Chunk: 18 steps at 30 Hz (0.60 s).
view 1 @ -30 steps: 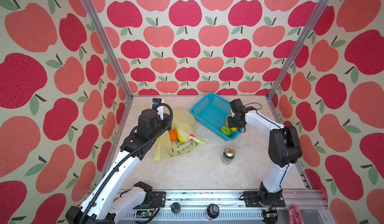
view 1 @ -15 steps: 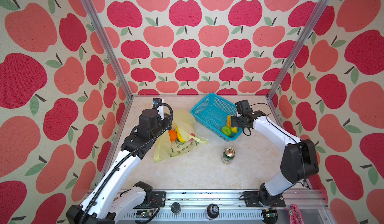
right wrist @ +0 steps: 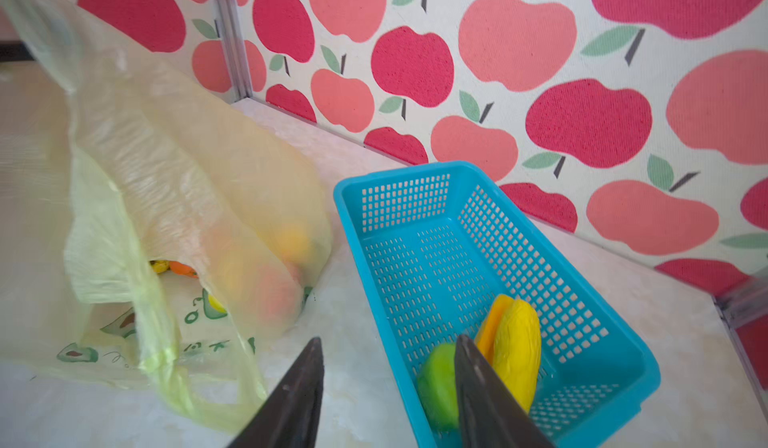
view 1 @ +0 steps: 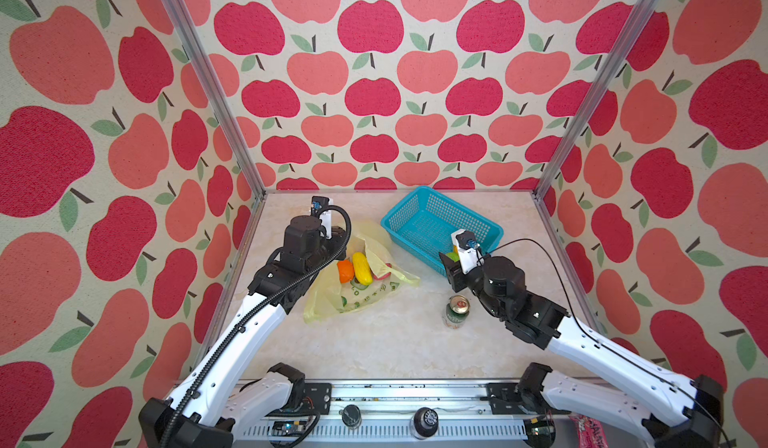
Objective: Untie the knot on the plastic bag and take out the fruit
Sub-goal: 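Move the right gripper back into the bag mouth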
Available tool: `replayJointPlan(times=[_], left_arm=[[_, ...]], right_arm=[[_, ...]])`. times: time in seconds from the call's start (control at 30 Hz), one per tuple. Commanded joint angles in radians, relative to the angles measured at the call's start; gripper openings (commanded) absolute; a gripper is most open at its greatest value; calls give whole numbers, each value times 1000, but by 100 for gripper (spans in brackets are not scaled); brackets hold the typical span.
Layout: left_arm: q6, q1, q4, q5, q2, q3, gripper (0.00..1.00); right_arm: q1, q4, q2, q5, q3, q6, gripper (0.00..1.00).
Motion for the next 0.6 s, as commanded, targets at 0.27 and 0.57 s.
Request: replayJointPlan(times=[0.27, 0.57], left_arm=[[16, -4, 7, 10, -1, 26, 0], [12, -4, 5, 10, -9, 24, 0]], right_arm=[[379, 153, 198, -85, 81, -255, 47], [360, 92, 520, -126, 239, -128, 35]])
